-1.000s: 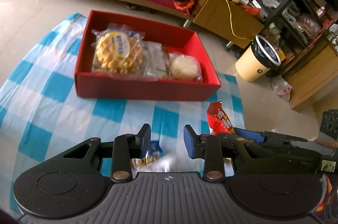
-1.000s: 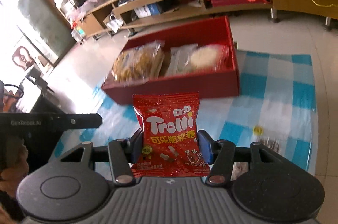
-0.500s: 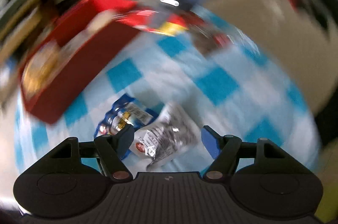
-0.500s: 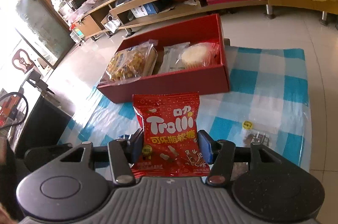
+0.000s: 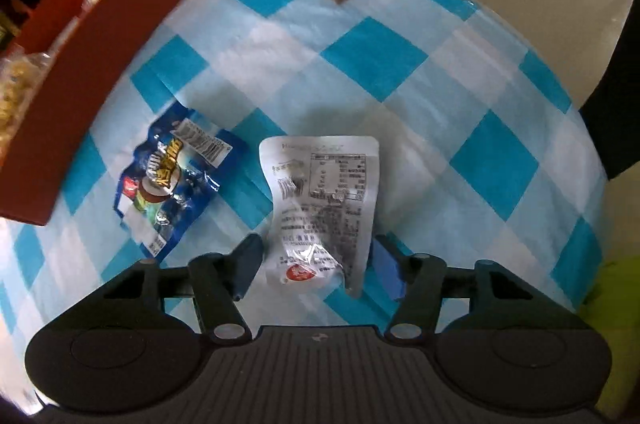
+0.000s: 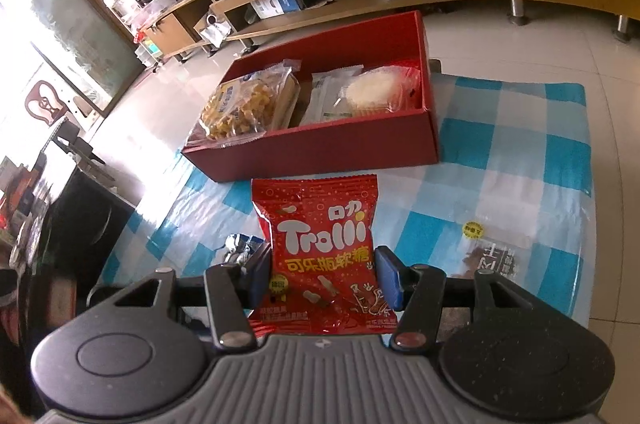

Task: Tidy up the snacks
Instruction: 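Hold the white sachet above the cloth while the right holds the Trolli packet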

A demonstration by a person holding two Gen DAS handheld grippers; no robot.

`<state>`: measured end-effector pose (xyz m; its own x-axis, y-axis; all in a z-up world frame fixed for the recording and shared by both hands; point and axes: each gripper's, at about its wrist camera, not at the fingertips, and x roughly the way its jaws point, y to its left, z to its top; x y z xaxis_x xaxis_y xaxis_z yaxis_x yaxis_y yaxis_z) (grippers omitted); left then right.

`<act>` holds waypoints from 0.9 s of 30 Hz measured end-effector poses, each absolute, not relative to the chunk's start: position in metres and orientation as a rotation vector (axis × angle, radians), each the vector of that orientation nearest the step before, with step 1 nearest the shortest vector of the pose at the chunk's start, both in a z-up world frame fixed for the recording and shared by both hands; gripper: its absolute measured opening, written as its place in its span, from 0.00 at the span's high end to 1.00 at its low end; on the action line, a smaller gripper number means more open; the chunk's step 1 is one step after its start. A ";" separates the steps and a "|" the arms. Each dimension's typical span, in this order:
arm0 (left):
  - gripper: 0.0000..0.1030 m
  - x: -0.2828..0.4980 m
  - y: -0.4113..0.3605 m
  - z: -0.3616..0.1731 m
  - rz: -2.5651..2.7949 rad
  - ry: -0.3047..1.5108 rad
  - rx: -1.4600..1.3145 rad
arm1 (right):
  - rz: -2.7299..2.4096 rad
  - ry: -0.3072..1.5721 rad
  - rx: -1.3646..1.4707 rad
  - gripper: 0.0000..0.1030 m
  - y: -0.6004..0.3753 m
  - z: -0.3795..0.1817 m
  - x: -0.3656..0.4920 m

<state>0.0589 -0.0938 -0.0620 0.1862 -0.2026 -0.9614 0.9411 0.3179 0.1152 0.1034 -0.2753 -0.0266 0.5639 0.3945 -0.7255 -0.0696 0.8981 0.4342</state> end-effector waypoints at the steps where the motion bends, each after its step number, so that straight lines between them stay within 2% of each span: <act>1: 0.36 0.060 -0.094 -0.062 -0.964 1.076 0.864 | 0.286 0.934 0.376 0.47 -0.274 -0.026 0.103; 4: 0.30 0.073 -0.096 -0.060 -0.904 1.163 0.688 | 0.294 0.934 0.365 0.47 -0.268 -0.025 0.098; 6: 0.37 0.072 -0.101 -0.059 -0.858 1.143 0.686 | 0.296 0.940 0.353 0.47 -0.266 -0.026 0.095; 11: 0.44 0.055 -0.108 -0.056 -0.791 1.114 0.742 | 0.279 0.925 0.361 0.47 -0.272 -0.023 0.090; 15: 0.55 0.062 -0.100 -0.043 -0.757 1.149 0.621 | 0.284 0.893 0.373 0.47 -0.275 -0.015 0.088; 25: 0.52 0.057 -0.097 -0.048 -0.745 1.158 0.562 | 0.285 0.879 0.364 0.47 -0.273 -0.012 0.088; 27: 0.46 0.057 -0.099 -0.051 -0.745 1.175 0.557 | 0.290 0.878 0.364 0.47 -0.273 -0.011 0.087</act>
